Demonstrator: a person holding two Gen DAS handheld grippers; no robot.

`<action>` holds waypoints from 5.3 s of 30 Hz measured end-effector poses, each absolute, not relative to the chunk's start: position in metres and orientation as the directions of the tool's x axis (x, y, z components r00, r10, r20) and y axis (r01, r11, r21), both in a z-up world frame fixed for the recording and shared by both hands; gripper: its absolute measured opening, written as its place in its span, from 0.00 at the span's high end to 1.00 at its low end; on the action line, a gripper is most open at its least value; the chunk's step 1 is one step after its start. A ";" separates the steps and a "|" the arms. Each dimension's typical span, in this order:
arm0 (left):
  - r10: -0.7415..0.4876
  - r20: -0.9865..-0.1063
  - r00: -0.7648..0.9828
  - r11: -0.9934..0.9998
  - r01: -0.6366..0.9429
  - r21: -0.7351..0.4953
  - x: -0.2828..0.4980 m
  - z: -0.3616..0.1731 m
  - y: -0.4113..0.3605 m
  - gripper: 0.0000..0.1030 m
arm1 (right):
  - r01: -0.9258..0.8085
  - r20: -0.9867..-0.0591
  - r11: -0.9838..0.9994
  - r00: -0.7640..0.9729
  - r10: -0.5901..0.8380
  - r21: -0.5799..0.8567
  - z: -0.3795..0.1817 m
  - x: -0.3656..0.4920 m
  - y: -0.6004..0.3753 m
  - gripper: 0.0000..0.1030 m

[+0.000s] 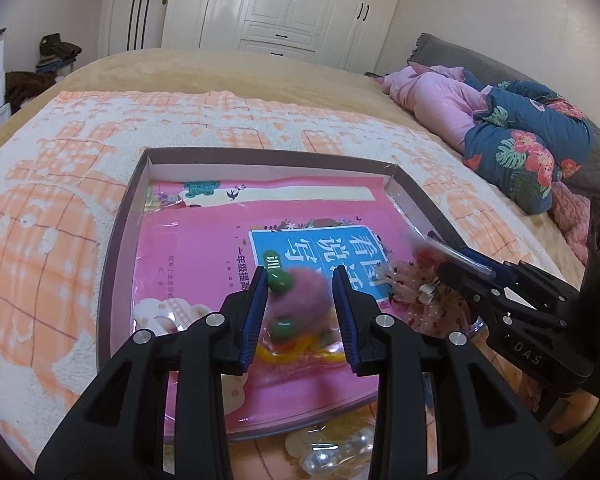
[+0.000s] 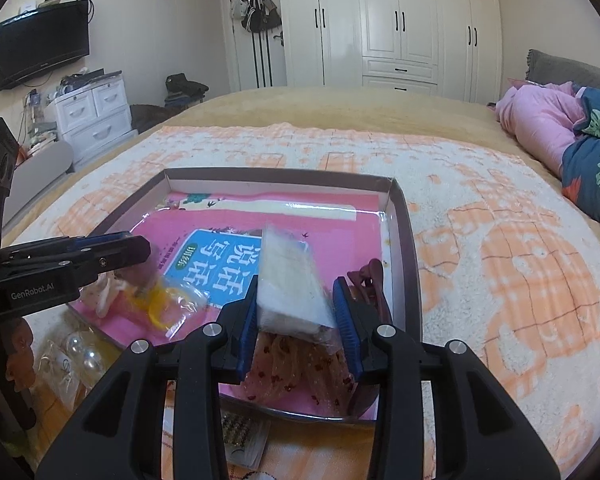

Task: Organize jewelry
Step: 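Carry the pink pompom into the box with the left tool while the right tool places the white packet, then withdraw both tools from the box and open them, then grasp the earring card with the left tool while the right tool grasps the beige coil hair tie, then lower the earring card into the box with the left tool while the right tool places the coil tie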

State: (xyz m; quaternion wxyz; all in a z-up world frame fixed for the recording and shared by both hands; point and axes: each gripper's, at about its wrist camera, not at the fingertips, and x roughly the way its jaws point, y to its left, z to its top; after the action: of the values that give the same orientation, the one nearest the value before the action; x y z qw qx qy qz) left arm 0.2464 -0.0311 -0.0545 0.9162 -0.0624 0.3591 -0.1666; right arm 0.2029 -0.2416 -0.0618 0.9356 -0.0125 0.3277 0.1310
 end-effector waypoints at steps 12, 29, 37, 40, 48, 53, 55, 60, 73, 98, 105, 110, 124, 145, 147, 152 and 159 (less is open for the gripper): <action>-0.343 -0.604 0.719 0.939 0.255 -0.230 0.235 -0.045 -0.027 0.68 | -0.250 -0.530 0.968 0.818 0.224 0.022 -0.044 0.169 -0.242 0.37; -0.291 -0.468 0.835 0.955 0.223 -0.196 0.183 0.000 -0.016 0.11 | -0.202 -0.432 0.978 0.879 0.202 0.047 -0.015 0.126 -0.257 0.14; -0.278 -0.463 0.842 0.959 0.217 -0.180 0.166 0.003 -0.014 0.11 | -0.177 -0.414 0.983 0.892 0.183 0.054 -0.009 0.109 -0.264 0.08; -0.274 -0.454 0.848 0.960 0.216 -0.176 0.159 0.002 -0.012 0.11 | -0.171 -0.403 0.984 0.898 0.176 0.049 -0.007 0.103 -0.266 0.08; -0.258 -0.430 0.865 0.966 0.213 -0.149 0.140 0.003 -0.006 0.11 | -0.163 -0.377 0.986 0.912 0.158 0.019 -0.004 0.087 -0.266 0.08; -0.249 -0.414 0.876 0.968 0.216 -0.125 0.128 0.002 -0.002 0.11 | -0.179 -0.369 0.984 0.914 0.169 0.007 -0.004 0.077 -0.263 0.08; -0.248 -0.404 0.881 0.969 0.218 -0.118 0.123 0.002 0.000 0.11 | -0.187 -0.369 0.982 0.913 0.172 -0.003 -0.005 0.073 -0.262 0.08; -0.241 -0.408 0.881 0.971 0.216 -0.106 0.115 -0.001 0.004 0.11 | -0.207 -0.379 0.978 0.906 0.188 -0.009 -0.008 0.063 -0.258 0.08; -0.210 -0.464 0.861 0.978 0.189 -0.094 0.099 -0.017 0.017 0.11 | -0.267 -0.434 0.963 0.871 0.230 -0.025 -0.020 0.046 -0.243 0.08; -0.222 -0.623 0.750 0.973 0.208 -0.096 0.106 -0.064 0.006 0.11 | -0.330 -0.630 0.943 0.725 0.280 0.040 -0.074 0.048 -0.227 0.08; -0.242 -0.659 0.712 0.969 0.204 -0.136 0.117 -0.075 0.001 0.11 | -0.343 -0.709 0.934 0.635 0.307 0.096 -0.093 0.058 -0.214 0.38; -0.246 -0.691 0.679 0.969 0.186 -0.161 0.127 -0.085 -0.003 0.11 | -0.323 -0.710 0.942 0.644 0.284 0.084 -0.096 0.059 -0.219 0.58; -0.164 -0.724 0.670 0.986 0.141 -0.093 0.140 -0.092 -0.015 0.41 | -0.262 -0.679 0.963 0.696 0.234 0.064 -0.086 0.056 -0.245 0.84; -0.196 -0.595 0.779 0.980 0.141 -0.138 0.101 -0.025 0.014 0.42 | -0.396 -0.519 0.918 0.786 0.336 -0.004 -0.029 0.038 -0.212 0.84; -0.197 -0.581 0.790 0.980 0.139 -0.143 0.102 -0.018 0.016 0.42 | -0.395 -0.508 0.919 0.792 0.338 -0.006 -0.025 0.040 -0.212 0.84; -0.200 -0.556 0.807 0.979 0.138 -0.152 0.105 -0.006 0.019 0.42 | -0.385 -0.483 0.923 0.809 0.334 -0.008 -0.014 0.046 -0.214 0.84; -0.214 -0.527 0.823 0.976 0.153 -0.158 0.112 0.006 0.015 0.42 | -0.347 -0.458 0.938 0.834 0.309 0.000 -0.002 0.059 -0.224 0.84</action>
State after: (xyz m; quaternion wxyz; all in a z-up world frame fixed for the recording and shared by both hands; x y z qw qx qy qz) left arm 0.1120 0.0146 0.0060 0.9531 -0.0546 0.2817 -0.0962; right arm 0.0594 -0.2240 -0.0024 0.9566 -0.0414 0.2318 0.1716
